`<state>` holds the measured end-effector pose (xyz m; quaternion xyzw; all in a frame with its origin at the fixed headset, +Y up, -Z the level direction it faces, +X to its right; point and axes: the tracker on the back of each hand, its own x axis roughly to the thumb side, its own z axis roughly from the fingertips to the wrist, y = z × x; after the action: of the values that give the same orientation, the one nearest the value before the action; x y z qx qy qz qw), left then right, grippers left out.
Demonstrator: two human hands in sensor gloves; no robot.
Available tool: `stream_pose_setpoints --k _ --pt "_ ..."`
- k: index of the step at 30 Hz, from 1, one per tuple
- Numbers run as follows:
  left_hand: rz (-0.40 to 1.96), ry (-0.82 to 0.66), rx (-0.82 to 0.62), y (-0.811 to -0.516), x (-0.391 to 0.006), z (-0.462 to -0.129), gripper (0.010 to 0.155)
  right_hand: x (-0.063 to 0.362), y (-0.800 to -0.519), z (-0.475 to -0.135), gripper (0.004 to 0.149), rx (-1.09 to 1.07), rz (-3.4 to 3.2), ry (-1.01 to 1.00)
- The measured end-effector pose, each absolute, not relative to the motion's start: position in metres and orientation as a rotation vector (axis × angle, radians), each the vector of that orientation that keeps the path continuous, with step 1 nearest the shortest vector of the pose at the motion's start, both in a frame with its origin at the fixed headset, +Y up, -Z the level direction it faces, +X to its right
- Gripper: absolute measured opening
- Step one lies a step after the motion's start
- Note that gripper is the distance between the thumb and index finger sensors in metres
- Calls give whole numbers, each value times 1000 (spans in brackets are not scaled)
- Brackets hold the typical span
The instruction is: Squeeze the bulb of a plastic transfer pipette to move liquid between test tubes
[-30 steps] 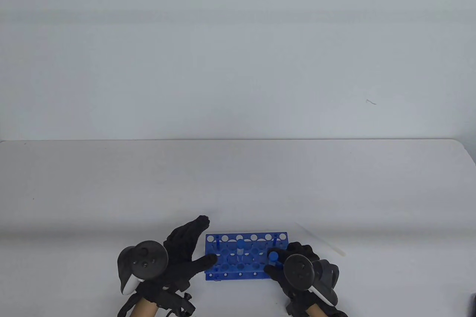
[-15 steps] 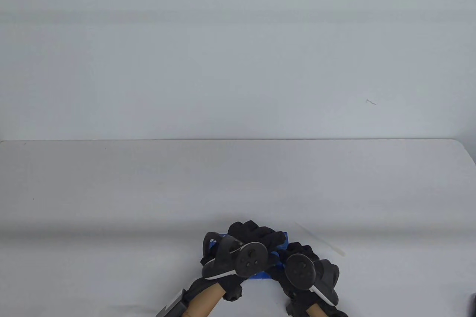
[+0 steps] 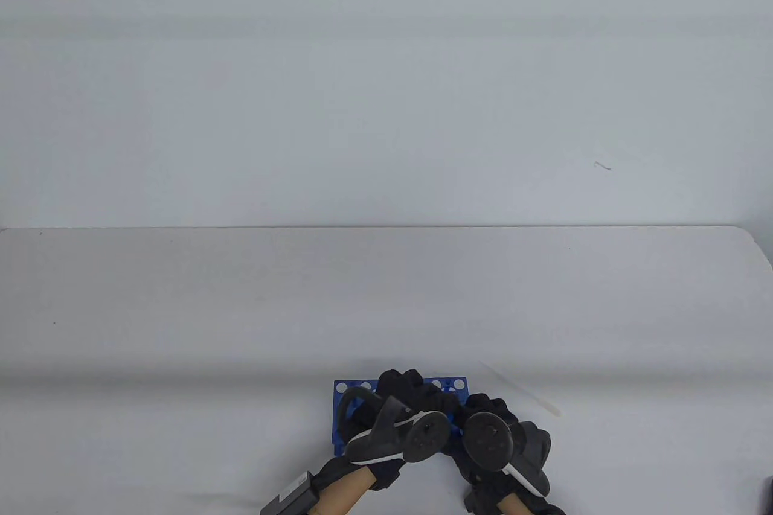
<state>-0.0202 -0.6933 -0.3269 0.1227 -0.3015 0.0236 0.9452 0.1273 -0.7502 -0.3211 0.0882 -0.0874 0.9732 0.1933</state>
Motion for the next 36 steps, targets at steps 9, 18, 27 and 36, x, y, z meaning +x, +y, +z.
stream_pose_setpoints --k 9,18,27,36 --pt "43 -587 218 -693 -19 -325 73 127 -751 -321 48 246 2730 -246" --pt "8 -560 300 -697 -8 -319 55 127 -751 -321 47 244 2727 -245" --pt "0 -570 139 -687 -10 -321 70 127 -751 -321 47 245 2729 -245" --pt "-6 -493 279 -694 -10 -320 58 127 -751 -321 47 243 2728 -244"
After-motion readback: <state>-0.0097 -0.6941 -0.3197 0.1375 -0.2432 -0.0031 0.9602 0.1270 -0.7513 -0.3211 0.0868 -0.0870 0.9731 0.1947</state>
